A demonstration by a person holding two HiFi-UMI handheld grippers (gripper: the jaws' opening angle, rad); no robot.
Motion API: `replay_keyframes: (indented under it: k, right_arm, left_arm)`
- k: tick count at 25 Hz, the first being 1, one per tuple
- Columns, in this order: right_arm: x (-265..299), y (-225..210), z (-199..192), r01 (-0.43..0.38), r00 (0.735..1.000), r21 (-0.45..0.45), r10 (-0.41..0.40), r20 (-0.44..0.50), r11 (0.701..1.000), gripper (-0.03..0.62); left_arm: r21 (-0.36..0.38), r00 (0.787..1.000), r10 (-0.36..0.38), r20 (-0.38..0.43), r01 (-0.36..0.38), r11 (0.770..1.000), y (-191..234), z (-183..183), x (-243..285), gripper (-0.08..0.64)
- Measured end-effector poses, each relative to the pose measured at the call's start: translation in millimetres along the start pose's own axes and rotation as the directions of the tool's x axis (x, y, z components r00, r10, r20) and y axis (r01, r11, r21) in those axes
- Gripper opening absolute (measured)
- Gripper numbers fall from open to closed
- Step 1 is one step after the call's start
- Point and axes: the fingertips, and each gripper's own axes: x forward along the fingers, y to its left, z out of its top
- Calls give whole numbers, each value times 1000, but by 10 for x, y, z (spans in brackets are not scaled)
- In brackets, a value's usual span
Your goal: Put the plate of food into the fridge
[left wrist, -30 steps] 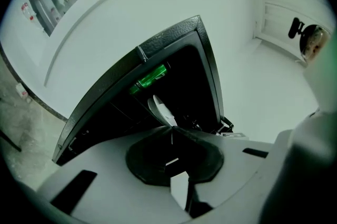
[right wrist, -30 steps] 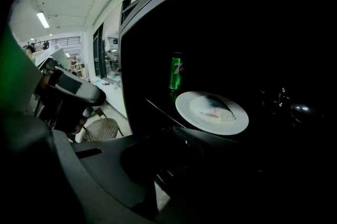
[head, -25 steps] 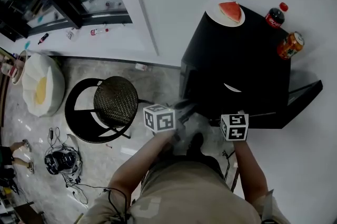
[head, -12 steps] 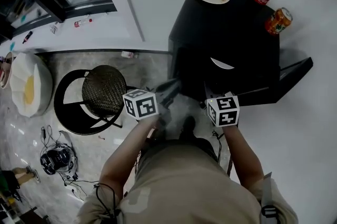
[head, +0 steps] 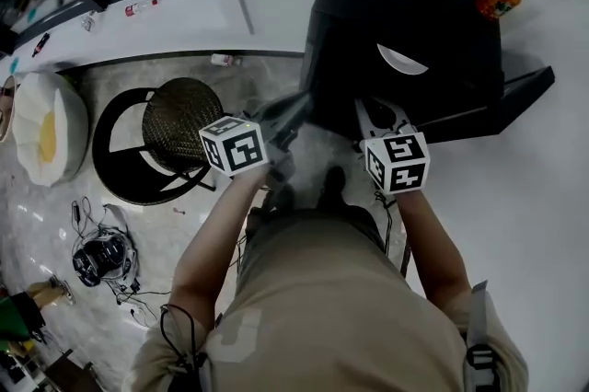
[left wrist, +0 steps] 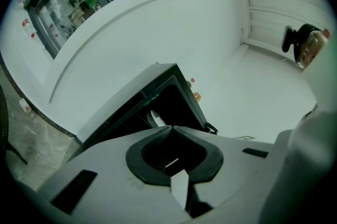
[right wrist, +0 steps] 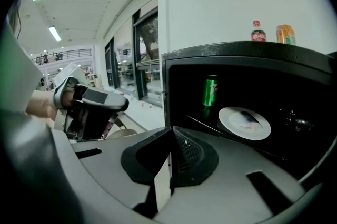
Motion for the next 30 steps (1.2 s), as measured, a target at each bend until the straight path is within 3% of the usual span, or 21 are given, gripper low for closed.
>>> replay_keyframes:
  k: [14, 30]
  right_arm:
    - [-165, 1200, 44, -139, 990, -190, 141, -2, 972, 23]
    - [-353, 1521, -195, -140, 990, -146, 139, -14, 979, 23]
  left_arm:
    - [86, 999, -26, -25, 28, 996, -70, -20, -538, 9]
    - [81, 998, -47, -47, 51, 995, -132, -187, -789, 9]
